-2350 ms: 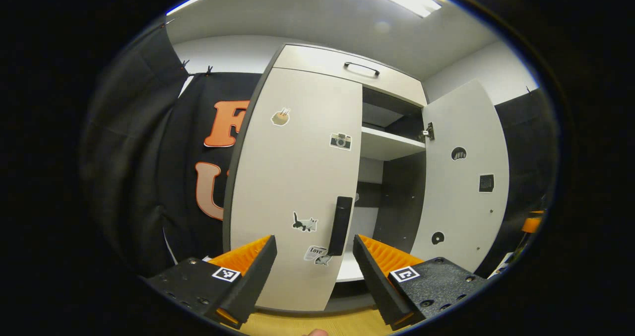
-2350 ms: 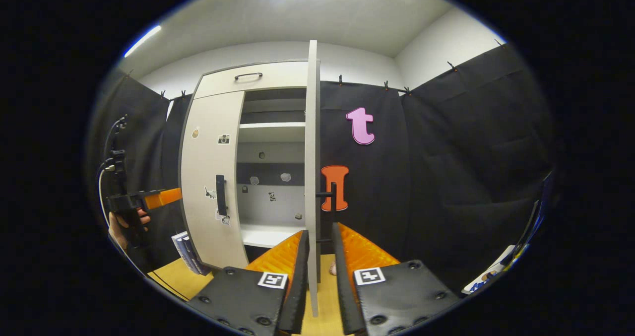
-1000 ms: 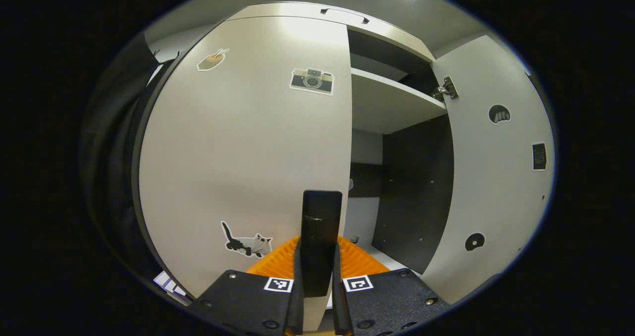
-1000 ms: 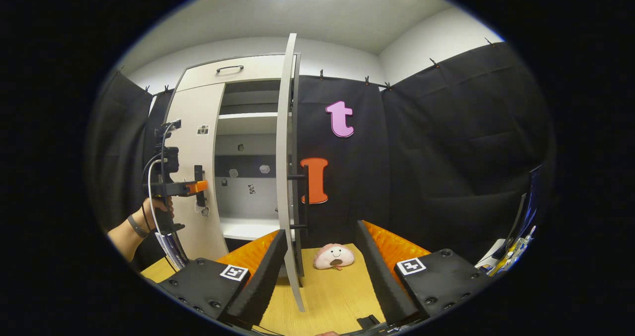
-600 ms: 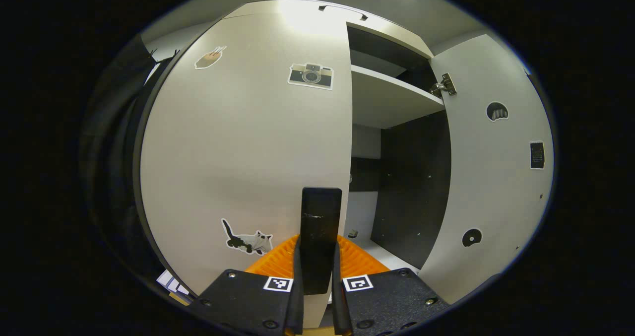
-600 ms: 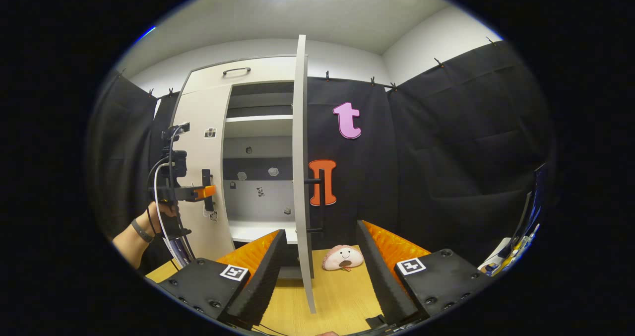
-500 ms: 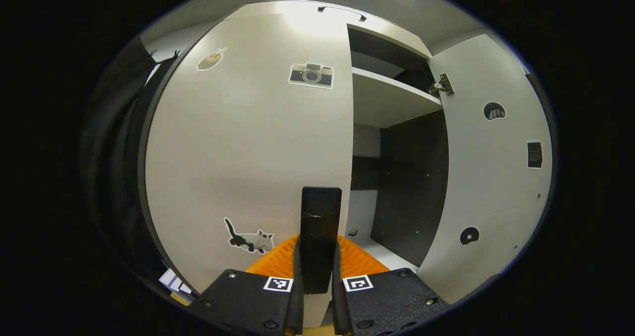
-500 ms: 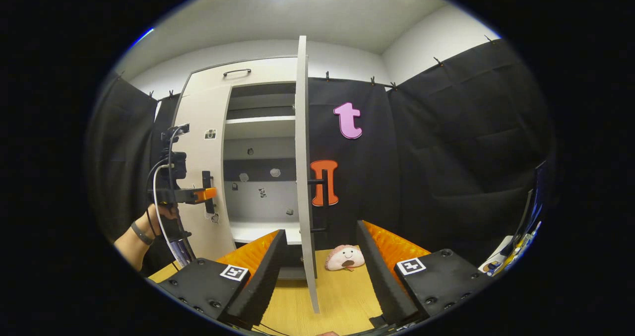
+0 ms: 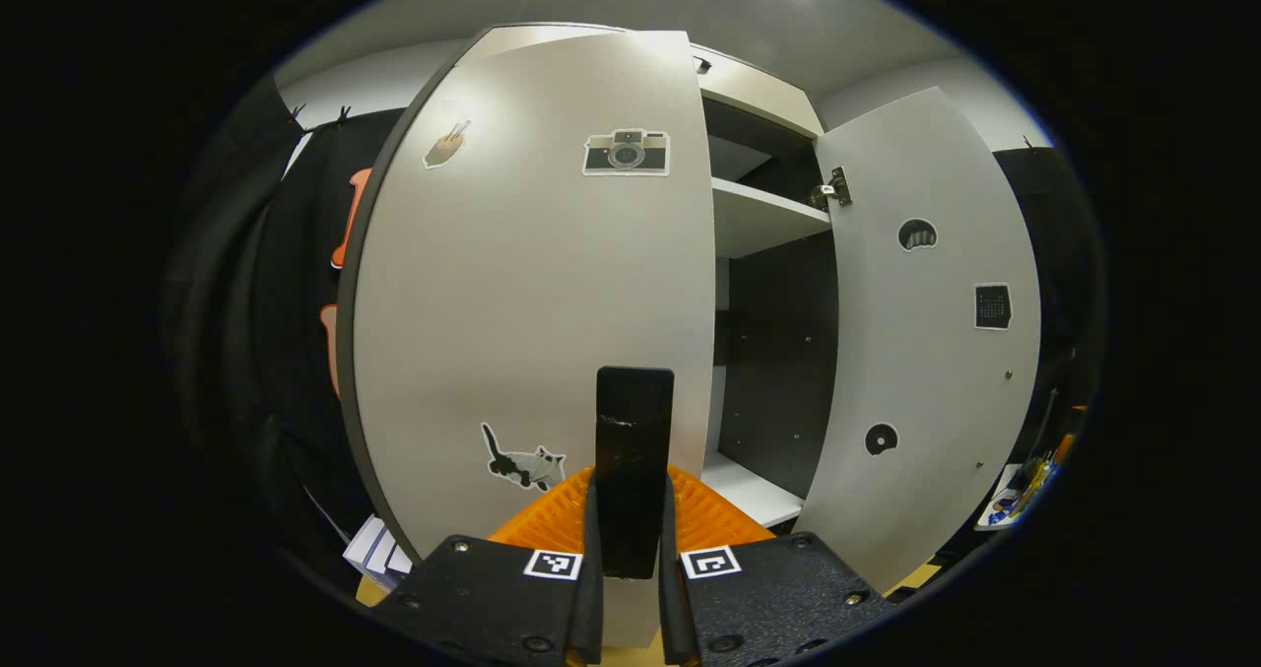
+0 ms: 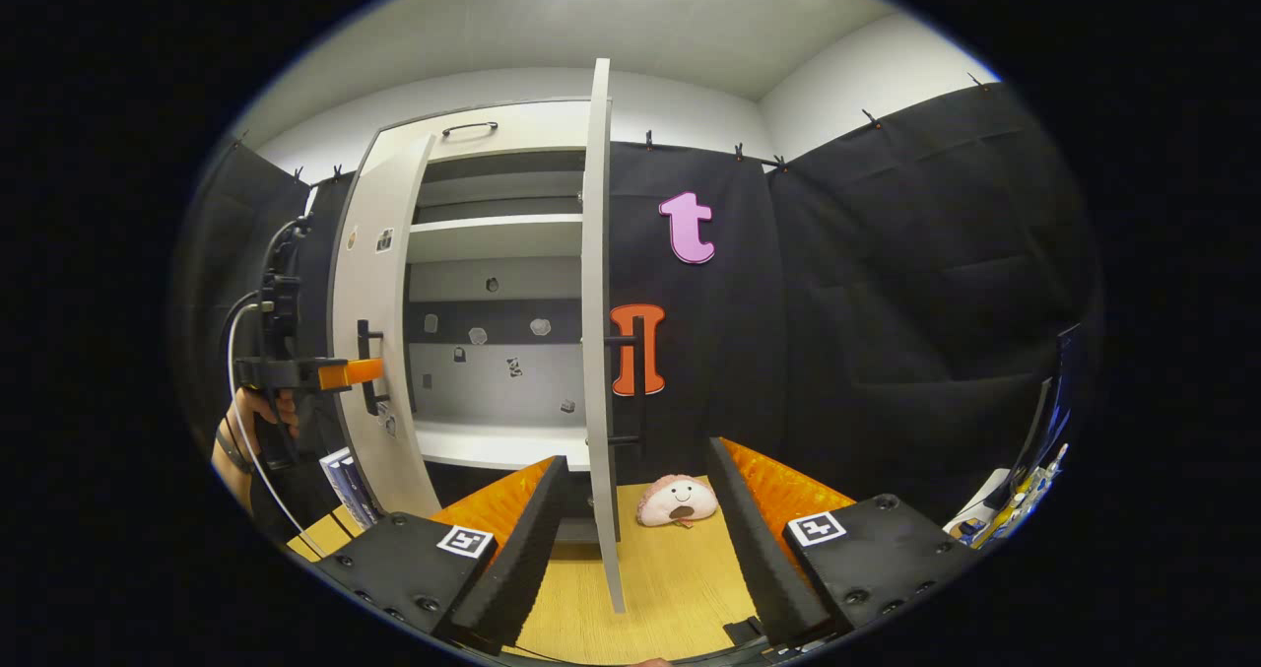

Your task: Open the right door of the double-door shoe cabinet with the right hand, and open the left door with the left hand.

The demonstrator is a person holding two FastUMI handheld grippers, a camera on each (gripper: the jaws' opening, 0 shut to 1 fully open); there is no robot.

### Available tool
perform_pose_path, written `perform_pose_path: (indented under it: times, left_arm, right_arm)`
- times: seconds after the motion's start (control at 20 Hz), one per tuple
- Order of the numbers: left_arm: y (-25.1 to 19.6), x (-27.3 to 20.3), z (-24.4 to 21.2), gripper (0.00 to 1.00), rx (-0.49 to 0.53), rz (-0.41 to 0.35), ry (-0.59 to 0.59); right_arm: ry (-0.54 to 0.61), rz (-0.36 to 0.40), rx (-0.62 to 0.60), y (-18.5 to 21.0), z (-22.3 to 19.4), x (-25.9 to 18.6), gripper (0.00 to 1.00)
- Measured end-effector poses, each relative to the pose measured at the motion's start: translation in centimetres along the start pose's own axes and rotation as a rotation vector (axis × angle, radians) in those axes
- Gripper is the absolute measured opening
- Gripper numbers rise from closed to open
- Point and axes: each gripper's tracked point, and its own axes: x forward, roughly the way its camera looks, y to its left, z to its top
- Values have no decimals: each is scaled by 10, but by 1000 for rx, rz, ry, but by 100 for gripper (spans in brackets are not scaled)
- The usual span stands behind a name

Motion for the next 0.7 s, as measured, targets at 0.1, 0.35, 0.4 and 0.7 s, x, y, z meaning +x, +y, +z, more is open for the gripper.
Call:
perform_pose_path:
  times: [0.1, 0.35, 0.4, 0.7]
  left_arm:
    - [2, -9, 1, 23, 9, 6, 4]
    - [8, -30, 4, 22, 49, 16, 16]
    - [10, -36, 3, 23, 46, 17, 12]
    - [33, -68, 11, 23, 83, 49, 7]
  right_arm:
    - [2, 0, 0, 1, 0, 1, 93]
    - [5, 8, 3, 5, -1, 5, 93]
    - [2, 5, 4, 5, -1, 5, 93]
    - [0, 11, 5, 10, 0, 10, 94]
